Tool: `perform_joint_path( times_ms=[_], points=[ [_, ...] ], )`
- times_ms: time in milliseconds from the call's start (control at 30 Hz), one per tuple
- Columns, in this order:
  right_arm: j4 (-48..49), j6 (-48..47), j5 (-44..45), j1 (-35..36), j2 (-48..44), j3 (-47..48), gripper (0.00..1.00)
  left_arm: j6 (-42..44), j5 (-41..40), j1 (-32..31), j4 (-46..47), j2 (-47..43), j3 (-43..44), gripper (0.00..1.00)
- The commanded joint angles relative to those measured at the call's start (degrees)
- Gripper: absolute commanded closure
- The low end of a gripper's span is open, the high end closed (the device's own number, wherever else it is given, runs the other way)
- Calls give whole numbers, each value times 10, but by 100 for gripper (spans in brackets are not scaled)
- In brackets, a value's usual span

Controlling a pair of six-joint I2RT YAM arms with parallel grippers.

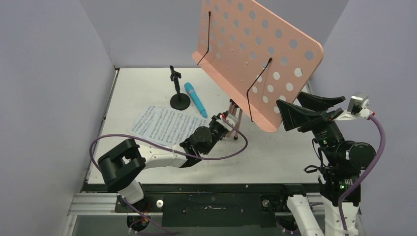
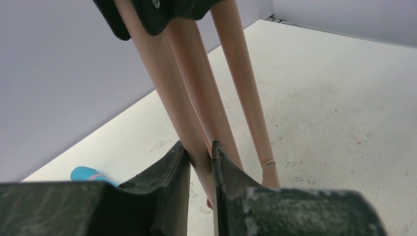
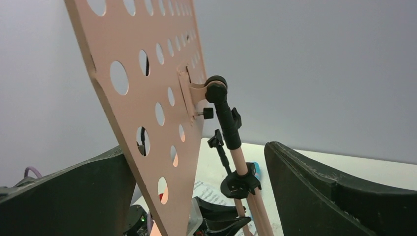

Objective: Set up the instrument practice props

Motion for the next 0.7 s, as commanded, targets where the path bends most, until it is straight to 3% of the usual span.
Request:
perform_joint_path(
  times_ms=[0,400,667],
  points=[
    [11,-6,26,1,-1,-15,0,45,-10,-1,-12,6,-16,100],
    [15,-21,-4,0,-11,29,10,36,-1,0,-10,9,-24,100],
    [-31,-63,93,0,-58,66,10,26,6,0,-9,10,-30,100]
  ],
)
